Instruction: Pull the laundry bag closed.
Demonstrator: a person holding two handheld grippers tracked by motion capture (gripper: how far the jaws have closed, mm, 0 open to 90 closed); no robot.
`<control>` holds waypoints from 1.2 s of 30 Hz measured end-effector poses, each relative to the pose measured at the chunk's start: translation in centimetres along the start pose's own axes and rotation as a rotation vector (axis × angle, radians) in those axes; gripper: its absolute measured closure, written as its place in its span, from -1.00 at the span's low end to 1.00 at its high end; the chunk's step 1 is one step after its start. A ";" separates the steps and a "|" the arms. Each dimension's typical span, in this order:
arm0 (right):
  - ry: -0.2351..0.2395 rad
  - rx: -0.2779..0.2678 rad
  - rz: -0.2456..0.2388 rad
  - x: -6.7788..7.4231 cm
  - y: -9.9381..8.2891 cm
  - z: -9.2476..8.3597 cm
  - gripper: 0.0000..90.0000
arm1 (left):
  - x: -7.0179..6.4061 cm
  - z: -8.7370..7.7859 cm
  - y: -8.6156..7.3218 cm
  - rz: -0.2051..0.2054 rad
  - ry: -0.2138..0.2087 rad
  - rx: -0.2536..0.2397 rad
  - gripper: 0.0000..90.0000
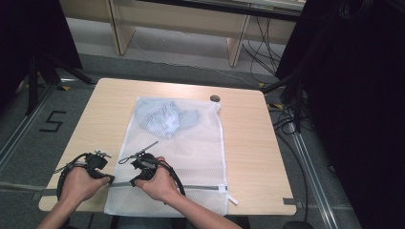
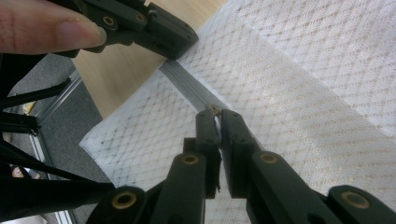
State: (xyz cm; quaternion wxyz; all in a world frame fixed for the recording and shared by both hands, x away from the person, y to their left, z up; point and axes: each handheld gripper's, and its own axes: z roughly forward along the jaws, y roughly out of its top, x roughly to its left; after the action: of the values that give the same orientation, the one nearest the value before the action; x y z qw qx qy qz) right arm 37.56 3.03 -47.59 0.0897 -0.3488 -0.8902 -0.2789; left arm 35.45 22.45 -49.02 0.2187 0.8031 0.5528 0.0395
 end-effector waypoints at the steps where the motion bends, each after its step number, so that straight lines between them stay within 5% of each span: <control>1: -0.003 0.007 0.006 0.1 0.0 -0.1 0.94 | 0.0 0.0 0.0 0.001 0.000 0.000 0.99; 10: 0.013 -0.004 0.012 0.2 -0.1 -0.3 0.94 | 0.0 0.0 0.0 0.008 0.003 0.006 0.99; 19: -0.034 0.004 -0.003 0.3 -0.3 -0.8 0.94 | 0.0 0.0 0.0 0.012 0.004 0.005 0.99; 36: -0.034 0.005 0.003 0.2 -0.6 -1.4 0.94 | 0.0 0.0 0.0 0.013 0.005 0.007 0.99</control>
State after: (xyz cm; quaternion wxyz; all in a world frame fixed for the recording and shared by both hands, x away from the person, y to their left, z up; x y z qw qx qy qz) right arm 36.93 1.97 -46.62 0.0758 -0.3548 -0.8918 -0.2704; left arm 35.47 22.42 -48.98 0.2142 0.8074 0.5482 0.0408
